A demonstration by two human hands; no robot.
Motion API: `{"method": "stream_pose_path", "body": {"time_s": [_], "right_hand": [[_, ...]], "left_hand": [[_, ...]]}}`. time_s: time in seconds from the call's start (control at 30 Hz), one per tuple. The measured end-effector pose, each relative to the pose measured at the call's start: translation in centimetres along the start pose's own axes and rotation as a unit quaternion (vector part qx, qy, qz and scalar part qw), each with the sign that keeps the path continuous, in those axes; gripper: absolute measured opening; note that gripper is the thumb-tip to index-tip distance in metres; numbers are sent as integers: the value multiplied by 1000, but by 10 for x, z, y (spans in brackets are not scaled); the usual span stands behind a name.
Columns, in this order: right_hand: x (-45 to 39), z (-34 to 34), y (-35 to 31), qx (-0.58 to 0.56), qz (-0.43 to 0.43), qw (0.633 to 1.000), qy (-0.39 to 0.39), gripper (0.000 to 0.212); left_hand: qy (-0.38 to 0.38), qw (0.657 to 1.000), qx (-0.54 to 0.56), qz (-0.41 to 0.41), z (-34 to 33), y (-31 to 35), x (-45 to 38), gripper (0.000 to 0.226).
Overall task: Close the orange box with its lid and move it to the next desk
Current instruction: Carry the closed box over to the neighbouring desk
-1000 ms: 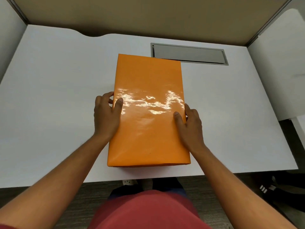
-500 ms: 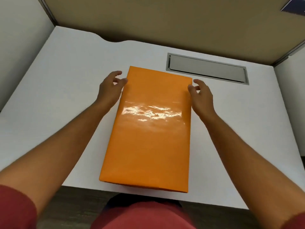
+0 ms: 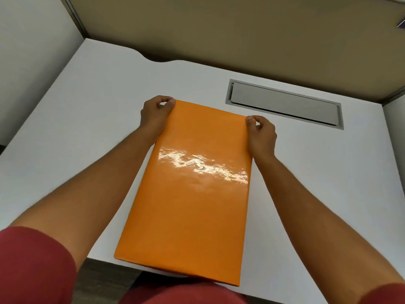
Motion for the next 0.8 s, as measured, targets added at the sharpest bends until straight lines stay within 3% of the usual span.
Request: {"method": "stream_pose_path", "body": {"time_s": [0.13, 0.27, 0.4, 0.67, 0.8], "right_hand": [[12, 14, 2, -45, -51, 995, -76, 54], [80, 42, 17, -112, -134, 972, -160, 77], [160, 47, 21, -153, -204, 939, -231, 79], [163, 7, -24, -121, -208, 962, -127, 74], [151, -46, -92, -124, -186, 970, -100, 73]], "left_hand": [[-24, 998, 9, 58, 9, 2, 17, 46], [-115, 983, -28, 139, 42, -8, 79, 66], [-208, 950, 55, 227, 64, -27, 143, 63], [-216, 953, 64, 204, 84, -48, 107, 86], [-212, 960, 74, 167, 142, -37, 41, 72]]}}
Point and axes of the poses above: each hand's wrist, its own x-axis away from the middle knuckle, its own z-axis out of the back of the hand, y = z × x, the point moved 1 cm from there along -x, towards the middle knuckle, and after that the axes turned 6 degrees about x, right-handed, at the moved point
